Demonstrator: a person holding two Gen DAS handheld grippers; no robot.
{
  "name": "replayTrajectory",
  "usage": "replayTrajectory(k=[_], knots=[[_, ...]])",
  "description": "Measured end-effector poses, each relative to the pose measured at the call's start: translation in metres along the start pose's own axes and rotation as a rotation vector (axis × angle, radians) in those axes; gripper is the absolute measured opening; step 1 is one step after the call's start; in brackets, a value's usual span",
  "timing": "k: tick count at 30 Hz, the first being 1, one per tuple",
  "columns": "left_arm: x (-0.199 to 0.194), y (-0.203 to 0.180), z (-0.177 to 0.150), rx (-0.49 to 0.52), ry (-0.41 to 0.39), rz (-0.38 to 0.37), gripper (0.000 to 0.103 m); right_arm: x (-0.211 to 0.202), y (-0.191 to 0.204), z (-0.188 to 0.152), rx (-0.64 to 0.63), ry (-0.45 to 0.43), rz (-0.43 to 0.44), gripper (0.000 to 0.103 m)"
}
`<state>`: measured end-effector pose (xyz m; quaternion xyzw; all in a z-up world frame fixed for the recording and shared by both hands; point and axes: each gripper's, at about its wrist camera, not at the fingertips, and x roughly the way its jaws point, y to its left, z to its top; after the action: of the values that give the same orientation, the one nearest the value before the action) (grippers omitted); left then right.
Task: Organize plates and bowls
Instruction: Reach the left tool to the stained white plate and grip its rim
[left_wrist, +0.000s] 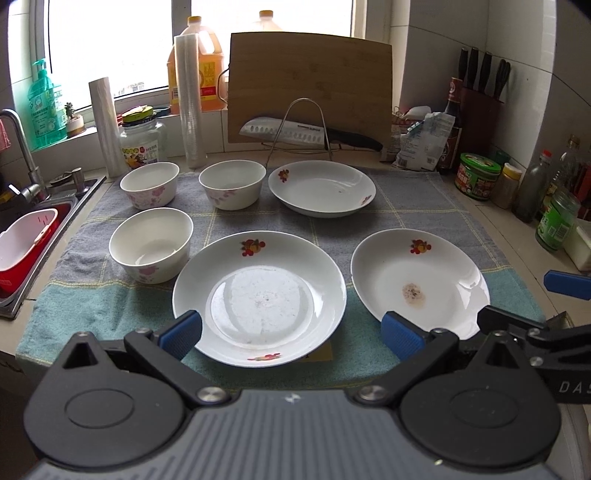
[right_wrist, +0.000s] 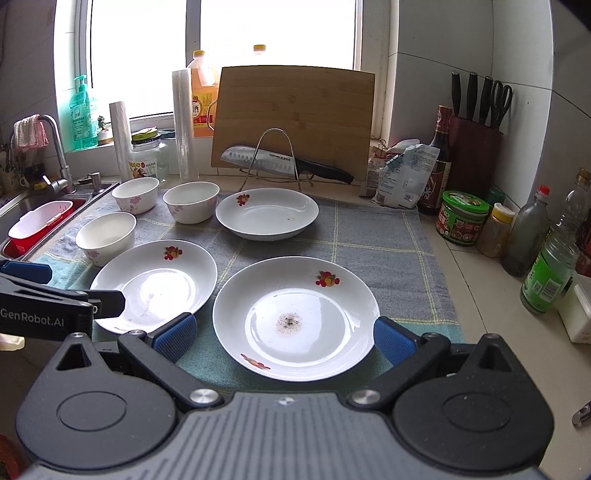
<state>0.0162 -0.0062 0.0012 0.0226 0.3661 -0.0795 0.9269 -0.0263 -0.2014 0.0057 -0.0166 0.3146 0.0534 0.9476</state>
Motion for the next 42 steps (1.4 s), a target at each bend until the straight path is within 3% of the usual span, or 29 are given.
replayTrajectory(k=[8,15,24,36,42], knots=[[0.031,0.009,0.005,0.038,0.031,-0.077,0.102,0.032,-0.015,-0.024,0.020,0.058,-0.012,0.103],[0.048,0.004,0.011,0.150,0.059,-0.105,0.102,0.058,-0.021,-0.044,0.046,0.127,-0.037,0.103],[0.066,0.004,0.022,0.188,0.100,-0.170,0.102,0.091,-0.017,-0.057,0.042,0.182,-0.054,0.103],[0.084,-0.002,0.043,0.275,0.126,-0.235,0.102,0.114,-0.013,-0.050,0.012,0.169,-0.039,0.103],[0.099,-0.008,0.063,0.321,0.153,-0.309,0.102,0.114,-0.014,-0.051,0.005,0.152,-0.027,0.103]])
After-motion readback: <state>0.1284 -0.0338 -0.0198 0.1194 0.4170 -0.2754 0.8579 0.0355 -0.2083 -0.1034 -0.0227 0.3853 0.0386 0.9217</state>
